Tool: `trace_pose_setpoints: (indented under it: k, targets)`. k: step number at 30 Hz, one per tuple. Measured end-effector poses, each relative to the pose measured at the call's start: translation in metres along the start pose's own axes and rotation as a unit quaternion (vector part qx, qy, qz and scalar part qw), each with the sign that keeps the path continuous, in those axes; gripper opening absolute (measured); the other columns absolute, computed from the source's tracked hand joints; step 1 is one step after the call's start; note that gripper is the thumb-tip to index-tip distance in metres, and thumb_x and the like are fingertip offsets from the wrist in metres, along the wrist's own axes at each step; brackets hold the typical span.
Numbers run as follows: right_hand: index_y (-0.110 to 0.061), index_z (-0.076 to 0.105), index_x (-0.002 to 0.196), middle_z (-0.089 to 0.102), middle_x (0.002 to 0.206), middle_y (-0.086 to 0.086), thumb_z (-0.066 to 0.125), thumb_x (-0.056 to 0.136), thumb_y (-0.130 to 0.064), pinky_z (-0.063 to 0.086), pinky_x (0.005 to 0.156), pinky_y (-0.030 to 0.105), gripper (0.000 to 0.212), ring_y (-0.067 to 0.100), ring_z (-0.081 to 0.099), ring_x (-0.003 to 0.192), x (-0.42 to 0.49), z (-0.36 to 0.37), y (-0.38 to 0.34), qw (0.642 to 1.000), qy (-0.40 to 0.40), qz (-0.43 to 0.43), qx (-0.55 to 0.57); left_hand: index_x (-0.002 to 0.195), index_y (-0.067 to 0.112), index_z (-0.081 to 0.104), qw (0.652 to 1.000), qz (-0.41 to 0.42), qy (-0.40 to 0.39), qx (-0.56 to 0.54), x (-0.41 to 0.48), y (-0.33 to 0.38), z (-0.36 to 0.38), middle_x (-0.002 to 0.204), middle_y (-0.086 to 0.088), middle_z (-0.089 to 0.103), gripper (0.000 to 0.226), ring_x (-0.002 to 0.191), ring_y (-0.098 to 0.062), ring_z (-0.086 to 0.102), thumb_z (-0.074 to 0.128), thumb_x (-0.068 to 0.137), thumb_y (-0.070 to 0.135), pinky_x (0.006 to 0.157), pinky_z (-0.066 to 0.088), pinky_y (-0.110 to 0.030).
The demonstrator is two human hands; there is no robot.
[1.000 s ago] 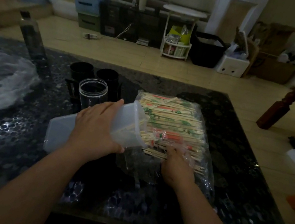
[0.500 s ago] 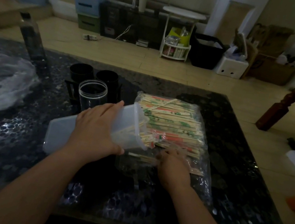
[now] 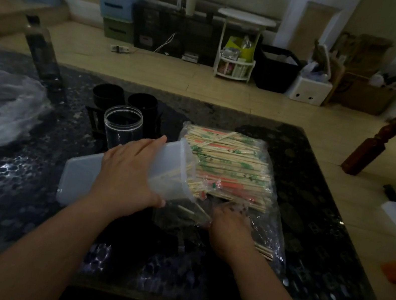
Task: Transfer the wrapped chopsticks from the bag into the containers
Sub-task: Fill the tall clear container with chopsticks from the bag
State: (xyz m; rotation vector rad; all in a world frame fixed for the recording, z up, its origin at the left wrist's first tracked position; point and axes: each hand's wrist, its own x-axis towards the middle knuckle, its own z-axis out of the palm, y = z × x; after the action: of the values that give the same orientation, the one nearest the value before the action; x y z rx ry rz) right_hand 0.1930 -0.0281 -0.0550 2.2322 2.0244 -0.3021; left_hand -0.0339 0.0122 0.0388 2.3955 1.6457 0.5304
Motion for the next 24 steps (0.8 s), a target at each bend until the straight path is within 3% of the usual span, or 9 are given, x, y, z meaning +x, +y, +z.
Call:
trace_pose_setpoints:
  k: [5, 14, 19, 21, 24]
  targets:
    - [-0.012, 0.034, 0.143, 0.049, 0.135, 0.009, 0.042, 0.096, -0.017, 0.032, 0.103, 0.039, 0.048, 0.028, 0.046, 0.124, -0.011, 0.003, -0.006, 0.999, 0.044, -0.006, -0.030, 0.153, 0.036, 0.012, 1.000, -0.001, 0.000, -0.002, 0.000, 0.000, -0.001, 0.153, 0.008, 0.028, 0.126, 0.138, -0.017, 0.026, 0.086, 0.052, 0.052, 0.111, 0.017, -0.036]
    - [-0.012, 0.045, 0.133, 0.047, 0.133, 0.011, 0.035, 0.099, -0.017, 0.035, 0.099, 0.040, 0.036, 0.029, 0.044, 0.122, -0.023, 0.006, -0.010, 0.997, 0.054, -0.012, -0.053, 0.153, 0.036, 0.013, 1.000, 0.000, -0.003, 0.008, 0.000, 0.002, 0.002, 0.153, 0.007, 0.029, 0.127, 0.138, -0.016, 0.027, 0.087, 0.051, 0.052, 0.111, 0.017, -0.034]
    - [-0.011, 0.044, 0.132, 0.057, 0.129, 0.015, 0.039, 0.097, -0.012, 0.045, 0.093, 0.040, 0.035, 0.031, 0.059, 0.115, -0.030, -0.017, -0.008, 0.998, 0.048, -0.021, -0.041, 0.153, 0.036, 0.014, 1.000, -0.007, 0.005, 0.003, 0.001, -0.001, 0.000, 0.153, 0.006, 0.029, 0.127, 0.139, -0.019, 0.028, 0.088, 0.051, 0.051, 0.111, 0.019, -0.038]
    - [-0.014, 0.044, 0.132, 0.061, 0.124, 0.013, 0.041, 0.097, -0.015, 0.047, 0.087, 0.039, 0.035, 0.031, 0.061, 0.111, -0.034, -0.032, -0.006, 0.999, 0.017, -0.042, -0.024, 0.153, 0.036, 0.014, 1.000, -0.010, 0.004, 0.002, 0.002, 0.000, 0.000, 0.154, 0.006, 0.028, 0.127, 0.139, -0.018, 0.027, 0.088, 0.052, 0.052, 0.112, 0.018, -0.038]
    - [-0.022, 0.058, 0.122, 0.064, 0.116, 0.009, 0.051, 0.095, -0.040, 0.048, 0.082, 0.037, 0.033, 0.029, 0.063, 0.102, -0.038, -0.056, -0.005, 0.998, -0.038, -0.058, 0.009, 0.153, 0.036, 0.014, 1.000, -0.009, 0.002, 0.004, 0.001, 0.001, 0.000, 0.154, 0.005, 0.029, 0.127, 0.139, -0.019, 0.027, 0.088, 0.051, 0.051, 0.112, 0.018, -0.038]
